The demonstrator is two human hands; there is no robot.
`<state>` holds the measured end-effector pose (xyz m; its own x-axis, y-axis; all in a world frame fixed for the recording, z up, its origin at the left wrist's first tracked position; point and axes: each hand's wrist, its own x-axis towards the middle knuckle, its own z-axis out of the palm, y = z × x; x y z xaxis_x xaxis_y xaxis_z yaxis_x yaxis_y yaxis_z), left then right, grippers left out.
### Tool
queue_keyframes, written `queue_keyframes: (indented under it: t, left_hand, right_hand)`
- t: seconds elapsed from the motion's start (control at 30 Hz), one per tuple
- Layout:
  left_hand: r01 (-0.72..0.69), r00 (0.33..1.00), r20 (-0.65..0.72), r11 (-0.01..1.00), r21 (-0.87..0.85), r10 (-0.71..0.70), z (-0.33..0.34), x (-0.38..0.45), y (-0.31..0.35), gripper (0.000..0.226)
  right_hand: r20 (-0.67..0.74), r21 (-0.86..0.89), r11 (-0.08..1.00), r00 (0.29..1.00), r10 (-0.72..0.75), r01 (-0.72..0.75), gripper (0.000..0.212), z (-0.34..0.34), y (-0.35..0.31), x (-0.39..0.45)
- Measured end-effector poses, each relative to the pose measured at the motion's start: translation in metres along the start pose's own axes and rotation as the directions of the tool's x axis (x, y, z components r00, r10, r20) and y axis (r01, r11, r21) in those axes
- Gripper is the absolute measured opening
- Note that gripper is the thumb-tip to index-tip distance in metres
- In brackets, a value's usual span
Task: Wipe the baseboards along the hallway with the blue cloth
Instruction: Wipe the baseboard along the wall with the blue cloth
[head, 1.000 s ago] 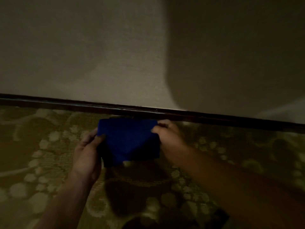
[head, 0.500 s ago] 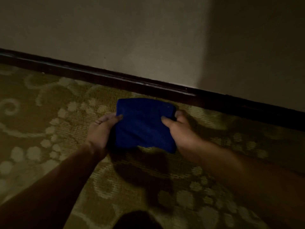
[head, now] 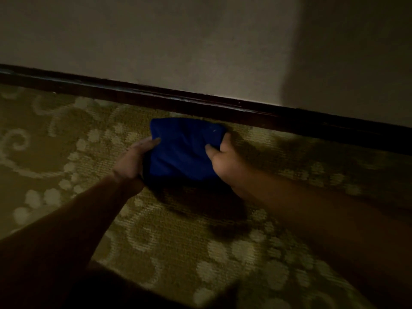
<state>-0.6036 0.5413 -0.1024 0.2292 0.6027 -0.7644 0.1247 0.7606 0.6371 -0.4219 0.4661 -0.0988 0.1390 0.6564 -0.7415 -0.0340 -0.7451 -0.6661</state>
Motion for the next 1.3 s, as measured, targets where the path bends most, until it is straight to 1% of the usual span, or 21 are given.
queue_keyframes:
  t: [0.1,0.17,0.23,0.33,0.4,0.47,0.57,0.67,0.7,0.77,0.8,0.87,1.0,1.07,1.13,1.2,1.23,1.27,1.3]
  left_hand:
    - [0.015,0.999,0.029,1.0,-0.014,-0.015,-0.006,-0.002,-0.001,0.03]
    - [0.022,1.0,-0.006,0.999,-0.024,-0.022,-0.009,-0.002,-0.002,0.033]
    - [0.035,0.996,-0.076,0.998,-0.058,-0.04,-0.01,0.001,0.0,0.04]
    - [0.048,0.995,-0.087,0.994,-0.098,-0.056,-0.009,-0.001,0.001,0.041]
    - [0.057,0.997,-0.053,0.992,-0.114,-0.064,-0.01,0.001,0.0,0.038]
    - [0.049,0.999,-0.008,0.991,-0.123,-0.05,-0.011,0.002,0.0,0.036]
    - [0.051,0.998,-0.012,0.988,-0.149,-0.054,-0.016,0.007,-0.005,0.036]
    - [0.061,0.998,0.01,0.989,-0.136,-0.06,-0.021,0.011,-0.008,0.034]
    - [0.049,0.999,0.017,0.993,-0.112,-0.047,-0.021,0.014,-0.009,0.032]
    - [0.007,0.999,0.032,0.997,-0.082,-0.004,-0.022,0.014,-0.011,0.023]
    - [-0.018,0.999,0.048,0.996,-0.086,0.022,-0.024,0.013,-0.011,0.02]
    - [-0.028,0.995,0.088,0.992,-0.126,0.039,-0.026,0.01,-0.015,0.016]
    - [-0.017,0.986,0.152,0.954,-0.3,0.065,-0.032,0.004,-0.019,0.008]
    - [-0.024,0.98,0.18,0.945,-0.325,0.087,-0.035,0.0,-0.017,0.009]
    - [-0.014,0.968,0.231,0.939,-0.344,0.099,-0.035,-0.005,-0.014,0.025]
    - [0.082,0.939,0.341,0.922,-0.377,0.056,-0.034,-0.016,-0.007,0.031]
    - [0.121,0.913,0.405,0.923,-0.365,0.04,-0.031,-0.022,-0.001,0.031]
    - [0.124,0.888,0.458,0.934,-0.335,0.046,-0.028,-0.028,0.006,0.029]
    - [0.091,0.871,0.486,0.95,-0.297,0.069,-0.023,-0.032,0.011,0.029]
  right_hand:
    - [-0.007,0.017,1.0,1.0,-0.001,0.001,0.06,0.0,0.0,0.002]
    - [-0.005,0.043,0.999,1.0,0.013,-0.013,0.063,-0.001,-0.003,0.0]
    - [-0.003,0.054,0.999,1.0,0.006,-0.006,0.066,-0.002,-0.004,-0.003]
    - [-0.014,0.038,0.999,1.0,0.012,-0.012,0.067,0.001,-0.005,-0.003]
    - [-0.035,0.035,0.999,0.999,0.032,-0.031,0.063,0.004,-0.005,-0.001]
    - [-0.075,0.043,0.999,0.997,0.011,-0.008,0.054,0.005,-0.004,0.002]
    - [-0.108,0.085,0.996,0.994,-0.027,0.036,0.045,0.008,-0.001,0.001]
    - [-0.187,0.101,0.993,0.981,-0.047,0.066,0.039,0.011,0.006,0.008]
    - [-0.213,0.082,0.994,0.975,-0.055,0.074,0.043,0.012,0.01,0.01]
    - [-0.254,0.067,0.995,0.966,-0.049,0.068,0.057,0.015,0.018,0.01]
    - [-0.279,0.104,0.991,0.959,-0.056,0.088,0.056,0.016,0.02,0.009]
    - [-0.323,0.19,0.972,0.944,-0.071,0.138,0.045,0.021,0.021,0.004]
    - [-0.423,0.246,0.963,0.906,0.003,0.112,0.047,0.032,0.001,-0.019]
    - [-0.465,0.207,0.973,0.885,0.003,0.105,0.037,0.04,-0.015,-0.037]
    - [-0.511,0.144,0.987,0.859,0.009,0.075,0.026,0.044,-0.031,-0.057]
    - [-0.526,0.042,0.998,0.85,-0.01,0.037,0.009,0.043,-0.044,-0.078]
    - [-0.525,-0.025,1.0,0.85,-0.028,0.018,0.007,0.041,-0.049,-0.087]
    - [-0.531,-0.068,0.998,0.847,-0.028,-0.01,0.013,0.039,-0.051,-0.096]
    - [-0.553,-0.086,0.996,0.833,-0.021,-0.031,0.014,0.037,-0.053,-0.106]
